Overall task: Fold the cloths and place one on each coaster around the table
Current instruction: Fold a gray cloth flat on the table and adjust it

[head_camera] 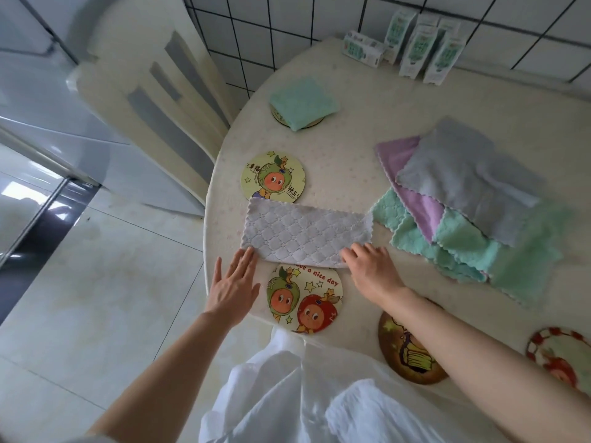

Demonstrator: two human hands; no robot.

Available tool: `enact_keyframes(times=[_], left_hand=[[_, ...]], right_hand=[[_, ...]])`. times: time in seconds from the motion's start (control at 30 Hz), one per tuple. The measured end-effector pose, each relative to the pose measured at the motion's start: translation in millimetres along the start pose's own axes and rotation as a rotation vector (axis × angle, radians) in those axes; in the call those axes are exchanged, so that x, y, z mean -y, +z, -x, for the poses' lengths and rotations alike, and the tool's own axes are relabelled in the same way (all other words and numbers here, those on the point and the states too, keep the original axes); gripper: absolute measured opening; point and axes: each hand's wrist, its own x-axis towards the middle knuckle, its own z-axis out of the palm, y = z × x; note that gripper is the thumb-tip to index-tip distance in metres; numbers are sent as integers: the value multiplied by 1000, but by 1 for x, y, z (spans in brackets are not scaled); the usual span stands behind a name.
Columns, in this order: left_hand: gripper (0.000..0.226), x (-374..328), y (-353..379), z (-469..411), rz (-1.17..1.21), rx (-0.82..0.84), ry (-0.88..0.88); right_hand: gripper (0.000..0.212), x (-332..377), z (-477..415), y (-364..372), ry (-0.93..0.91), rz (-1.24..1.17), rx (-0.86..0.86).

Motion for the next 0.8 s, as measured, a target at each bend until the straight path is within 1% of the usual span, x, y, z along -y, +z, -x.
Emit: enact_keyframes(times=[0.07, 0.13, 0.2, 0.27, 0.33, 0.47, 0.53, 0.6, 0.7, 0.73, 0.8], left_hand=[[75, 6, -2, -3, -18, -3, -24], [77, 4, -5, -5, -30, -21, -3], [80, -8, -7, -7, -24, -65, 140], [81, -26, -6, -5, 32, -88, 309], [77, -44, -4, 0, 95, -124, 383], [58, -58, 2, 12, 222, -184, 332], [47, -58, 7, 16, 262, -216, 335], [45, -54, 10, 21, 278, -218, 361], [44, -46, 10, 30, 299, -203, 379], [41, -43, 9, 32, 307, -202, 378], [40, -41, 6, 39, 343, -182, 362]], right_hand=[[26, 7, 10, -5, -42, -102, -17], [34, 21, 24, -12, -97, -230, 0], [41, 38, 36, -18, -144, -354, 18], [42, 53, 44, -21, -192, -443, 23], [38, 65, 45, -23, -222, -521, 10], [30, 79, 41, -26, -266, -645, -2], [26, 80, 38, -28, -296, -694, 0], [22, 76, 34, -30, -302, -706, -8], [29, 60, 22, -26, -274, -593, 1], [34, 53, 17, -22, -274, -528, 23], [56, 41, 8, -13, -328, -380, 111]])
